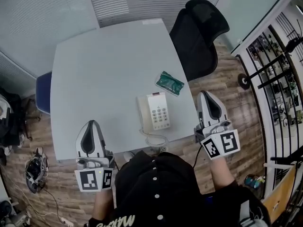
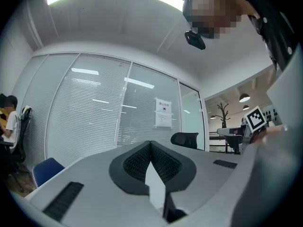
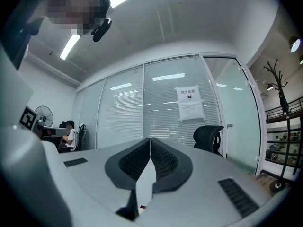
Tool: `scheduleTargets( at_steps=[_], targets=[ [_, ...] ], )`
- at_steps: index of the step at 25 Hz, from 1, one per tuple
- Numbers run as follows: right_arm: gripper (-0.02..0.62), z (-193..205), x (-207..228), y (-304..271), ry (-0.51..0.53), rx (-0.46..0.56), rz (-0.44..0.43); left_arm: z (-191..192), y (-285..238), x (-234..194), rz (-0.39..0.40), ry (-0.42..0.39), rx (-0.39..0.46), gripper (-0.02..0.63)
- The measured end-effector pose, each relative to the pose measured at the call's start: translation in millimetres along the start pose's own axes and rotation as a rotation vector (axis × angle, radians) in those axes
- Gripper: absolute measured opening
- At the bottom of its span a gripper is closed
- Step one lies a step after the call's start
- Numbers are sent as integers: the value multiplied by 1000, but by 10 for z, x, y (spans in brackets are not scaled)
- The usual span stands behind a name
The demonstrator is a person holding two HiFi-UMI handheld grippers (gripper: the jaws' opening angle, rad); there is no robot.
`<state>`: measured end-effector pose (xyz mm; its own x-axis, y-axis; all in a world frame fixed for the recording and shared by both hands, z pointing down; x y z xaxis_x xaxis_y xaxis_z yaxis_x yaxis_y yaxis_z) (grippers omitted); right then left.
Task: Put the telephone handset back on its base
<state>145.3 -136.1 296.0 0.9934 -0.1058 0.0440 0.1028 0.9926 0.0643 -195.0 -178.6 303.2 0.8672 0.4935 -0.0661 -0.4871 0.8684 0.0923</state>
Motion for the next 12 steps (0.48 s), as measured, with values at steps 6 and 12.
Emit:
scheduleTargets(
  at_steps=[6, 12],
  targets=[
    [34, -209, 101, 89, 23, 57, 27, -79, 16, -26, -16, -23, 22, 14],
    [34, -267, 101, 160, 33, 88, 45, -135, 58, -104, -36, -33, 29, 14]
  ],
)
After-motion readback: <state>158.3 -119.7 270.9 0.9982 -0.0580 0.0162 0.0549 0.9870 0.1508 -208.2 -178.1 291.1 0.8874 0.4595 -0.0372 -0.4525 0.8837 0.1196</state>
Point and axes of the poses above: the fingertips, and each gripper's own axes: y backward along the fingers, x to its right, z out of its underside, the point moved 2 cm from there along y, backward along the fingers, and after that the axes turned 2 degrees about x, right-handed, at the moved point
